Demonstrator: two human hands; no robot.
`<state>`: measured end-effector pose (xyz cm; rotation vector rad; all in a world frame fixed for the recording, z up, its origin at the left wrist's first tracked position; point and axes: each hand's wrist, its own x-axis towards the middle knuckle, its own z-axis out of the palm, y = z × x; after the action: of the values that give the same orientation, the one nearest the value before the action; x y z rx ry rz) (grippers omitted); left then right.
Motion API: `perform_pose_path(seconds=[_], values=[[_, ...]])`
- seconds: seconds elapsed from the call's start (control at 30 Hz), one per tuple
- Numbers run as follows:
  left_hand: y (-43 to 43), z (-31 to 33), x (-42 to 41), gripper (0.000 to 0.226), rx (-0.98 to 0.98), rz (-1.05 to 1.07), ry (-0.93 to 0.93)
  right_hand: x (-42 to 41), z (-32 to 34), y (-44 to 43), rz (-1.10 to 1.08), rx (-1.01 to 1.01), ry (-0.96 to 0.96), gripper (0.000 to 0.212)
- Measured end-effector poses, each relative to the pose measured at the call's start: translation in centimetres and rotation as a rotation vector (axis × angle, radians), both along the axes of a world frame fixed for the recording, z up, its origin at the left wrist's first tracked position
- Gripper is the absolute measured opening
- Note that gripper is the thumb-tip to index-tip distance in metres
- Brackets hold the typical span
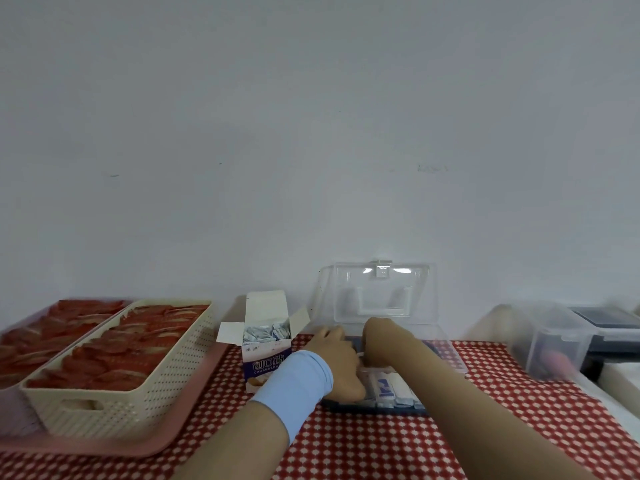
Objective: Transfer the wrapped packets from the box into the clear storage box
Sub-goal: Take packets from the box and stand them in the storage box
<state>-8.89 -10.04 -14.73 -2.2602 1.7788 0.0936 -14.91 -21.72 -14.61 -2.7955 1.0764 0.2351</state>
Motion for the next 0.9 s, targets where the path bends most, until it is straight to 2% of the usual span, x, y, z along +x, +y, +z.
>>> perform_pose_path(seconds=[0.17,0.3,0.4,0.47,0.6,0.67,0.73,0.83,0.9], values=[[-0.1,0.1,-0.1,0.036,0.001,0.009,0.023,-0.4,0.7,0.1,0.020,-0.101,-0.047,0.026],[0.5,0.8,-0.2,0.034,-0.060,-0.027,0.061,-0.5,1.0,-0.1,0.023,-0.038,-0.090,0.027],[1.7,2.3,0.3,0.040,-0.218,-0.043,0.198,-0.8,1.2,0.3,0.064,-0.024,-0.058,0.022],[2.9,3.8,1.1,0.038,-0.349,-0.049,0.279,-1.0,1.7,0.2,0.071,-0.013,-0.172,0.017],[5.8,6.8,3.9,0.026,-0.613,0.072,0.327,-1.1,4.8,1.0,0.091,-0.072,-0.430,0.015],[7.1,7.2,6.2,0.022,-0.693,0.172,0.327,-0.3,6.4,2.5,0.135,-0.099,-0.527,0.017],[8.2,6.8,8.4,0.024,-0.734,0.276,0.332,0.9,7.4,4.3,0.203,-0.038,-0.622,0.016],[9.7,5.4,10.5,0.026,-0.716,0.395,0.337,3.2,7.5,6.8,0.305,0.067,-0.605,0.014],[10.3,4.3,10.9,0.026,-0.692,0.436,0.346,4.6,6.9,7.7,0.339,0.024,-0.538,0.016]])
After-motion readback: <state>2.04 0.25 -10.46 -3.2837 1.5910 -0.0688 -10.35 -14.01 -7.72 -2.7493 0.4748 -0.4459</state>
